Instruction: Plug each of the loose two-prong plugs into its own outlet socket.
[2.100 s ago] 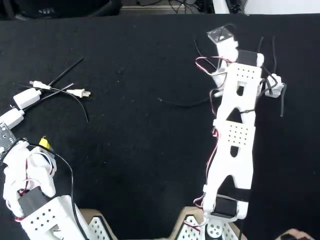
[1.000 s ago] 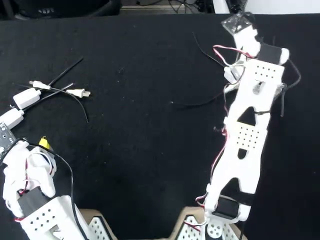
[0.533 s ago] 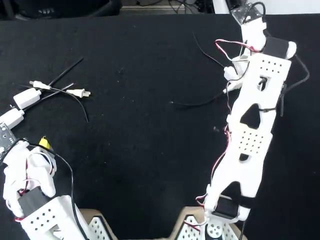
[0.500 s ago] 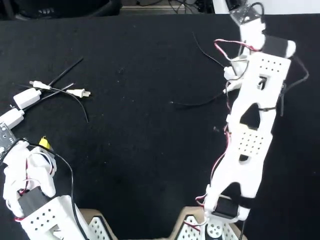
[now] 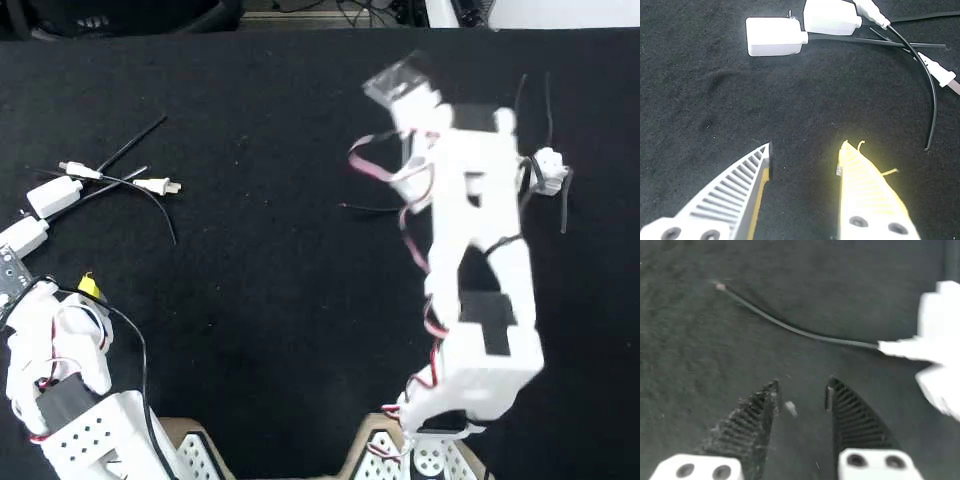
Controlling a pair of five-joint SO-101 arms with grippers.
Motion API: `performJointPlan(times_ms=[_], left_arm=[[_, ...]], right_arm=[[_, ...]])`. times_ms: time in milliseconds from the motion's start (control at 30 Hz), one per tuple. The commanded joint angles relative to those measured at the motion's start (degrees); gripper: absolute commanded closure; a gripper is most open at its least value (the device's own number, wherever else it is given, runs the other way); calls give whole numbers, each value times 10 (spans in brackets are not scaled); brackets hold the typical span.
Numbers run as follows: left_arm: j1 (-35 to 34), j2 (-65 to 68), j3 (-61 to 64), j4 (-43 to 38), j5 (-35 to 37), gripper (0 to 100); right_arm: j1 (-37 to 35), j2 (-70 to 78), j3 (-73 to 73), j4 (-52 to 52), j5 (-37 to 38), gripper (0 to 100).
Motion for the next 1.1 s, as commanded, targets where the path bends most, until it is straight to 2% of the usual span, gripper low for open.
performJointPlan(times_ms=[0,100,200,267,467,533,633,867,1067], left_arm=[[0,-6,-15,-11,0,776],[0,-6,-15,-11,0,776],[0,-6,-15,-11,0,776],[0,-6,-15,-11,0,776],[0,-6,-7,-15,0,773],[7,-6,-5,-15,-1,773],[38,-5,-2,-12,-11,773],[117,-5,26,-14,-71,773],[144,-6,32,-15,-70,773]], right_arm=[[-56,-69,126,-123,5,829],[-89,-86,182,-185,4,767],[-126,-97,198,-202,-8,758],[-156,-106,199,-201,-66,758],[-237,-119,204,-194,-312,758],[-243,-114,222,-224,-358,758],[-244,-124,271,-274,-355,760],[-289,-225,433,-407,-342,848],[-295,-290,539,-545,-345,851]])
